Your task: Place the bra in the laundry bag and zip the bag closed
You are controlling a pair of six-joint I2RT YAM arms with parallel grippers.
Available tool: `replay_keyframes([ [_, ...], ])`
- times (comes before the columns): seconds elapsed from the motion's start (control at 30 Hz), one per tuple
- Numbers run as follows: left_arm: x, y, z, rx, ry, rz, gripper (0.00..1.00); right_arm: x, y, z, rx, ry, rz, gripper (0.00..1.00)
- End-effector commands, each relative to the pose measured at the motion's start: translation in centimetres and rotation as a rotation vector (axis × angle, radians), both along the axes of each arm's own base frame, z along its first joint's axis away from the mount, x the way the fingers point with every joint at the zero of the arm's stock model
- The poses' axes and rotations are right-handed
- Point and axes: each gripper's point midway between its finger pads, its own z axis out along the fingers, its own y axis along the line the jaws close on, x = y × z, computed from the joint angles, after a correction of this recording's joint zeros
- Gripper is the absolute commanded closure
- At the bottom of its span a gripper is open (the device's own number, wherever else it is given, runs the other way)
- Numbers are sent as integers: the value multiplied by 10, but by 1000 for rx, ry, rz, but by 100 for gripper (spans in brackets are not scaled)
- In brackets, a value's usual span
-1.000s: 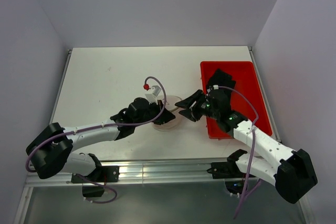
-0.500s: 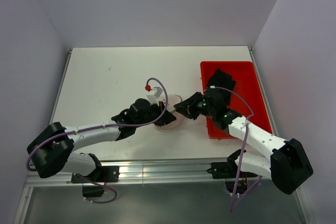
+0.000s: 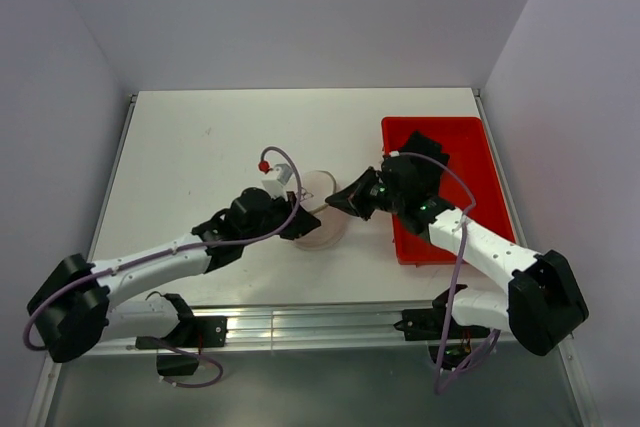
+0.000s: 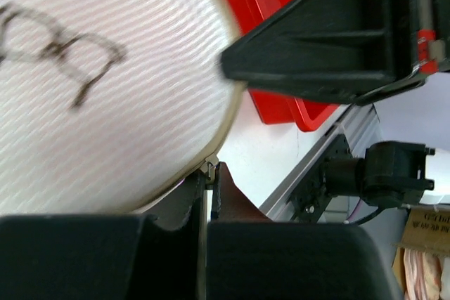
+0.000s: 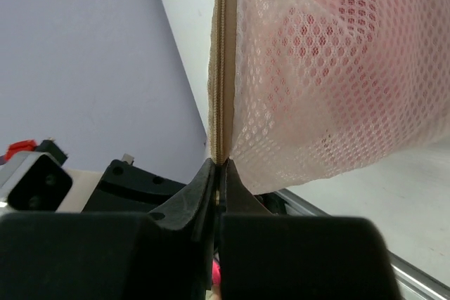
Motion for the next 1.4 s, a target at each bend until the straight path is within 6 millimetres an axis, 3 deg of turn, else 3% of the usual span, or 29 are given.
replay_keyframes([
  [0.0,3,30,-2,28,-5,68,100,22,-8,26,-45,-107,3,100],
  [0.23,6,68,-4,39,2,164,100,34,-2,45,-45,-157,133,100],
  [0.27,9,74,-6,46,10,184,100,38,1,55,-55,-201,170,100],
  [0.33,13,82,-5,48,9,215,100,43,-3,47,-89,-174,205,100],
  [0.37,15,92,-11,69,31,242,100,51,-4,55,-105,-214,220,100],
  [0.43,18,101,-11,75,31,268,100,62,-10,50,-109,-195,234,100],
  [0.47,21,108,-13,80,36,292,100,69,-10,60,-115,-232,250,100],
  [0.5,21,113,-11,80,35,300,100,76,-11,52,-130,-213,261,100],
  [0.53,24,118,-11,83,36,317,100,84,-12,62,-144,-225,262,100],
  [0.6,24,127,-8,87,31,335,100,96,-12,54,-186,-238,297,100],
  [0.63,25,131,-7,86,28,350,100,102,-10,65,-192,-251,307,100],
  [0.9,28,141,12,73,4,392,100,139,-4,49,-258,-240,351,100],
  [1.07,34,126,31,18,-25,346,100,151,18,61,-252,-273,398,100],
  [1.13,38,118,29,11,-6,327,100,150,27,69,-280,-289,406,92],
  [1.17,42,114,34,-10,-22,323,100,151,28,69,-287,-285,401,75],
  [1.27,49,103,27,-13,7,303,100,146,28,73,-318,-281,366,45],
  [1.33,53,94,35,-46,-9,283,100,144,23,69,-344,-271,337,39],
  [1.37,55,90,33,-43,-4,277,100,140,19,76,-346,-283,324,36],
])
